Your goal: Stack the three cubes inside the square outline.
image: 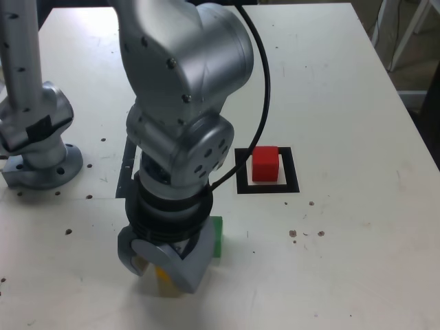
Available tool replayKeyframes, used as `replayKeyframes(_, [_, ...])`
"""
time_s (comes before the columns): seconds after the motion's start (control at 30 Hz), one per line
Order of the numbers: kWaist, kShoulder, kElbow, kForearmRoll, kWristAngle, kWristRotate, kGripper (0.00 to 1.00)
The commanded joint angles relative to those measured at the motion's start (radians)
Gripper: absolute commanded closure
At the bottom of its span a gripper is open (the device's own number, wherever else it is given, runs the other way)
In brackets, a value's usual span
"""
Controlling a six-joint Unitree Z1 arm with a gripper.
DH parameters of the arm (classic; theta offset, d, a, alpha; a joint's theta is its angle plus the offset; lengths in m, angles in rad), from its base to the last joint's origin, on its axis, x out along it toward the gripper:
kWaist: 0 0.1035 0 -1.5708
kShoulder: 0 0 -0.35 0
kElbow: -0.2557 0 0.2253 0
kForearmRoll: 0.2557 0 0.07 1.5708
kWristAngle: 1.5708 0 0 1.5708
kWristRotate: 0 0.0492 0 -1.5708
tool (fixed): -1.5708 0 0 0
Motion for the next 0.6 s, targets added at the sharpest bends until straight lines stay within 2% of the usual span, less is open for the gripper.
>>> replayKeyframes(0.0, [0.002,-0.008,0.004,0.007,-0.005,-0.002,0.53])
replayKeyframes(0.4, [0.002,-0.031,-0.001,0.016,0.009,0.0,0.68])
replayKeyframes(0.57, [0.002,-0.063,-0.039,0.096,0.02,0.0,0.68])
